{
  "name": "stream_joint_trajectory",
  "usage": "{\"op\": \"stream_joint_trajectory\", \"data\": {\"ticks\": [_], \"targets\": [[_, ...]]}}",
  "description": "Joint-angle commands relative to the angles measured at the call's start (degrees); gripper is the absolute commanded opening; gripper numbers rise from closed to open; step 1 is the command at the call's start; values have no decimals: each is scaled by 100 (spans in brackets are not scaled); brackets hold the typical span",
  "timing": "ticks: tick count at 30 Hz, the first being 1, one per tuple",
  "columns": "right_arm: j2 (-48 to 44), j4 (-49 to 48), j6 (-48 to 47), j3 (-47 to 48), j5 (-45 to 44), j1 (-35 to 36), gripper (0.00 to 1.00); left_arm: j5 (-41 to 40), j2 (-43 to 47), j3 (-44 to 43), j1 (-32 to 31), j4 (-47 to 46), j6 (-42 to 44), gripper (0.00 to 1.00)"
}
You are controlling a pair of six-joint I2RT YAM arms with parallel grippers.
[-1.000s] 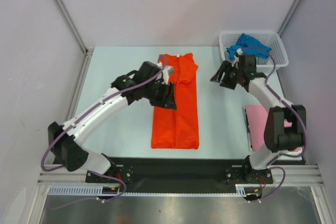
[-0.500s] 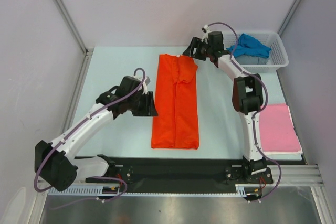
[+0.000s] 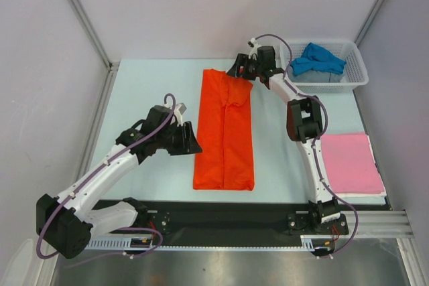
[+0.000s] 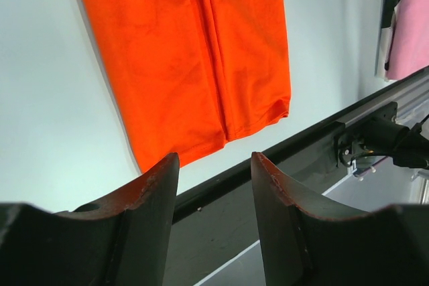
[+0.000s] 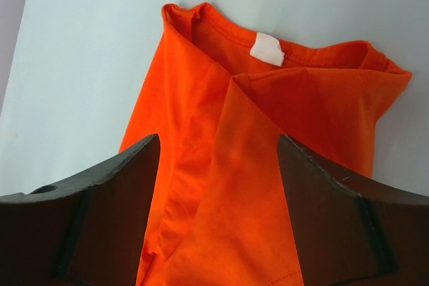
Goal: Fold and stack the t-shirts
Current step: Fold the tshirt
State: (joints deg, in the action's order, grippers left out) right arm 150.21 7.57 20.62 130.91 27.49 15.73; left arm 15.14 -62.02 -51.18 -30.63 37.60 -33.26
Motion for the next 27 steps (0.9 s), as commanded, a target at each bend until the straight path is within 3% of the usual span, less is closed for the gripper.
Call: {"op": "stream_joint_trajectory", "data": {"ticks": [1,9,12,15,20,24,27], "targets": [[105,-309,-164,330,204,-17,76,112,137,29,5,-218,-155,53],[254,-248,-76,461,178,-8,74,147,208,152,13,-280,-243,53],[-43,-29,186,234,-374,-8,72,165,217,126,13,-298,-269,53],[-518,367,756,-30,-709,-105,59,200,199,126,13,-359,-295,53],[-1273,842,1259,-680,-376,-263,50,376,68,117,13,-535,-348,53],[-2082,264,1742,-2240,-95,-342,47,464,-3,73,5,-579,-340,53],[-2443,95,1963,-2754,46,-368,48,499,-56,47,5,-588,-313,52]]}}
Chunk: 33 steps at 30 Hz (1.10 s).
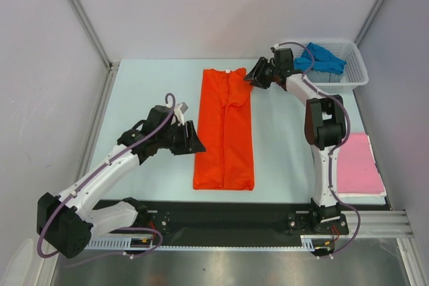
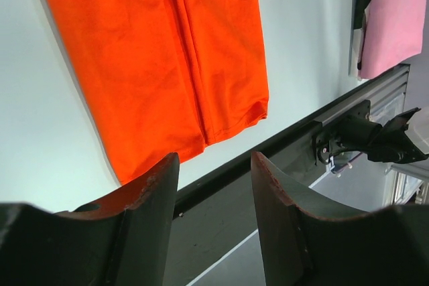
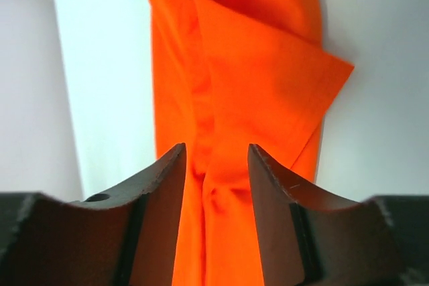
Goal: Fold and stack the t-shirts
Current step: Fold the tshirt
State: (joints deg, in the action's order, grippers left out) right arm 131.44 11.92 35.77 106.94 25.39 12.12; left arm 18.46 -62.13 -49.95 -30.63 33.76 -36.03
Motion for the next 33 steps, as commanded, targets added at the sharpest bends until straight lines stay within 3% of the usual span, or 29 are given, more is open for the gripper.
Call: {"op": "stream_joint_trajectory", "data": {"ticks": [1,6,11,16,23,33], "targets": [[-654,-435,466,-662,335,-8,51,176,-45,-85,5,-177,-27,52],[-883,-972,947,-1437,669,10,51,44,-54,-155,13,-54,105,52],[-1120,-2403,1967,-2736,749,106,43,-210,-19,-392,31,175,219,52],[-1076,-3510,2794,-3363,600,255,40,-229,16,-550,75,306,272,52],[-760,-4066,3392,-3557,538,273,41,-237,139,-577,119,403,272,52],[-821,-3839,3455,-3732,222,326,41,-176,236,-550,172,439,272,52]]}}
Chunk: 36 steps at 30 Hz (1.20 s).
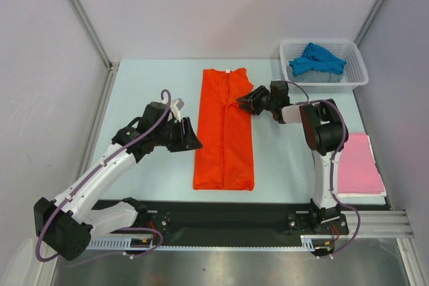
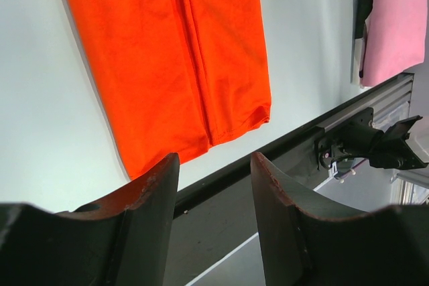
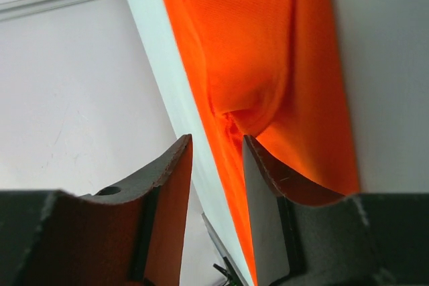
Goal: Fold and stack the t-shirts
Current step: Fold the tshirt
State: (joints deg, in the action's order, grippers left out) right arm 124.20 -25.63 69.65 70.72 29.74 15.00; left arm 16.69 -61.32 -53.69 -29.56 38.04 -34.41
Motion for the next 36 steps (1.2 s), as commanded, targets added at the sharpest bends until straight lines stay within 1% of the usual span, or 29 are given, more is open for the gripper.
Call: {"op": "stream_joint_trajectory", "data": {"ticks": [1,4,7,13,26,29,30,36], "targets": [[-176,-22,-12,-128,-257,38,42,10,155,-177,73,2,110,53],[-265,347,-179,-120,-468,29,45,36,155,-177,91,-7,110,52],[-212,383,-206,-32,-495,29,48,63,138,-194,117,-7,119,52],[34,427,-267,196,-644,38,49,89,164,-229,170,37,163,52],[675,-126,-320,873,-759,20,47,98,287,-142,275,89,163,53],[798,-240,-355,1109,-663,81,42,115,296,-107,293,81,163,53],[833,-224,-399,1215,-610,108,40,115,296,-106,310,63,154,53],[895,-180,-961,1646,-434,371,40,177,261,-80,319,-25,119,52]]}}
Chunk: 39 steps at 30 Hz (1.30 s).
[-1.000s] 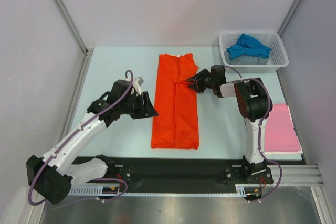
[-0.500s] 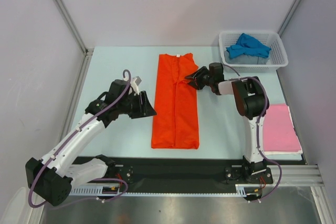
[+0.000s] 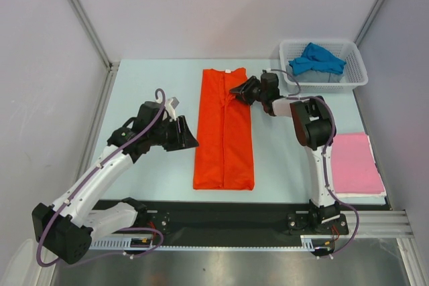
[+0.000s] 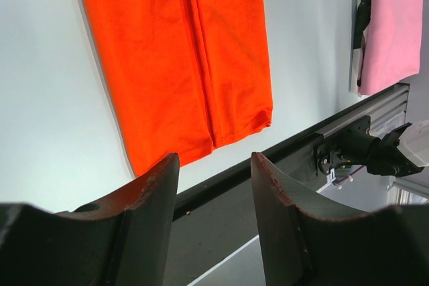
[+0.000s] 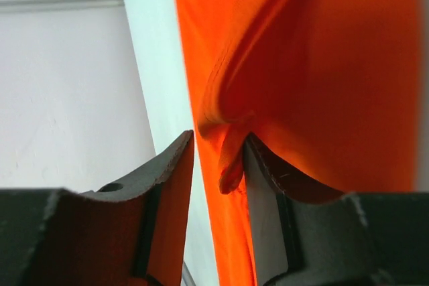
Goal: Fold and stack the t-shirts
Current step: Fold the tshirt
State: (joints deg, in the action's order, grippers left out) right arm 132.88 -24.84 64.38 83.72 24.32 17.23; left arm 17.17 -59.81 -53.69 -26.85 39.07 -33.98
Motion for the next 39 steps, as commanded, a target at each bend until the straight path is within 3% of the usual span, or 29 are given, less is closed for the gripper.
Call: {"op": "stream_joint_trajectory", "data": {"ticks": [1,7,14,19,27,31,39], "targets": [[28,-206,-531,399,100,175,41,138,110,-71,48,-136,75,53],[440,172,-918,1188,442,386,42,155,119,-19,66,-128,67,53],[1126,1867,-2034,2805,837,746,44,181,163,78,66,-163,23,53],[986,1641,-2114,2878,1416,711,49,50,233,69,75,-137,14,53],[282,1842,-2132,2465,1312,457,55,-399,339,-159,233,-13,-30,53],[379,1728,-1930,2482,1488,298,50,-258,286,-98,233,-110,-153,53],[959,1764,-1560,2729,1989,377,19,-223,304,43,250,-268,-381,53]]}}
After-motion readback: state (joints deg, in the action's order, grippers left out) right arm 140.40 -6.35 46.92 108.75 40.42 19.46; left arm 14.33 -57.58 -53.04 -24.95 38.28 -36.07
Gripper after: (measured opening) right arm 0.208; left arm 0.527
